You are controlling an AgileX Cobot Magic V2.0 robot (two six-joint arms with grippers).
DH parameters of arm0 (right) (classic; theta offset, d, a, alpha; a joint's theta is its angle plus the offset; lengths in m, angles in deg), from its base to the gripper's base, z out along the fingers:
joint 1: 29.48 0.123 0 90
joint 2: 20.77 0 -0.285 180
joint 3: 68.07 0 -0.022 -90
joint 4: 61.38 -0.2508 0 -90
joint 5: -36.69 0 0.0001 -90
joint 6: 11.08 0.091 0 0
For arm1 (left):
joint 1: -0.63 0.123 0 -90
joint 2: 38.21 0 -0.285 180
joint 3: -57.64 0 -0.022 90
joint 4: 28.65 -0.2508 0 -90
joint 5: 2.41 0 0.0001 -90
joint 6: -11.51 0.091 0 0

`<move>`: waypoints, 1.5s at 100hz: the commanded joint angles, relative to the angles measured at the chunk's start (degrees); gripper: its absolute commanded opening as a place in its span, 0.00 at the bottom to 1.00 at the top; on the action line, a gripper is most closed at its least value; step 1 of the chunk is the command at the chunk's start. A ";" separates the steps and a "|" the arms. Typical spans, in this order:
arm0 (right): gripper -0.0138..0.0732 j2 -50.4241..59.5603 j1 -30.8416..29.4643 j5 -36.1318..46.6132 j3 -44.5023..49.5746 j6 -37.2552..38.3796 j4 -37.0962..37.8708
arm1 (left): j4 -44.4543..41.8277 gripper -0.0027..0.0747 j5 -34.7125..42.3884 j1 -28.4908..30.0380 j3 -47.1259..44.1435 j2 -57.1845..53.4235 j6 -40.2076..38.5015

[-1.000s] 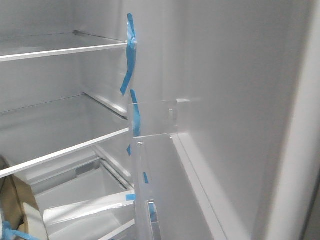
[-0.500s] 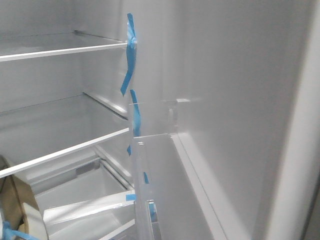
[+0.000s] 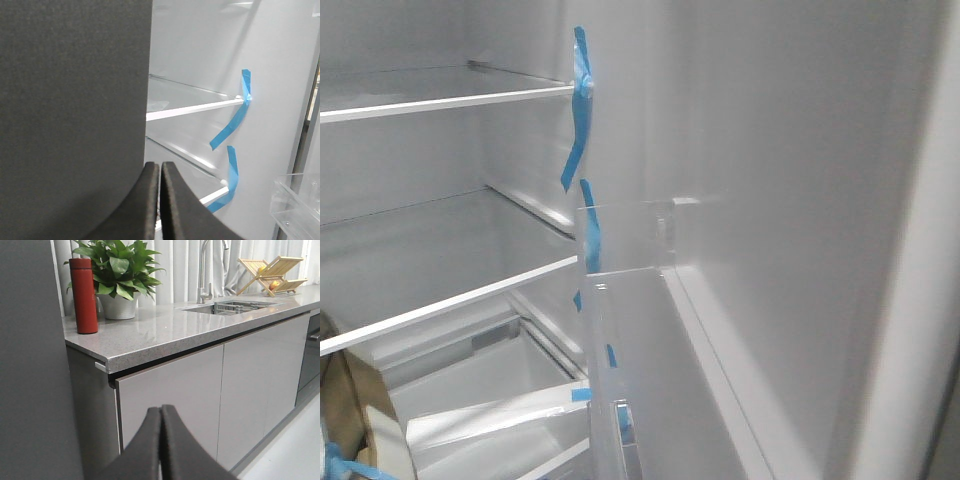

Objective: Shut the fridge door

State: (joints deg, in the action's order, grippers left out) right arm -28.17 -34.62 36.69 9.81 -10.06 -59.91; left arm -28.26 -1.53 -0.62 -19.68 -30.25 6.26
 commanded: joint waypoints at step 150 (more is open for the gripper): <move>0.07 -25.16 24.82 -36.32 -67.39 -0.31 -0.25 | 0.09 0.01 4.40 -0.09 -1.60 1.09 -0.20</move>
State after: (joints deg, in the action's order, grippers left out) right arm -50.64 -11.52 -6.86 -56.26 -10.06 -60.20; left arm -28.26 -1.53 -0.62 -19.68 -30.25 6.26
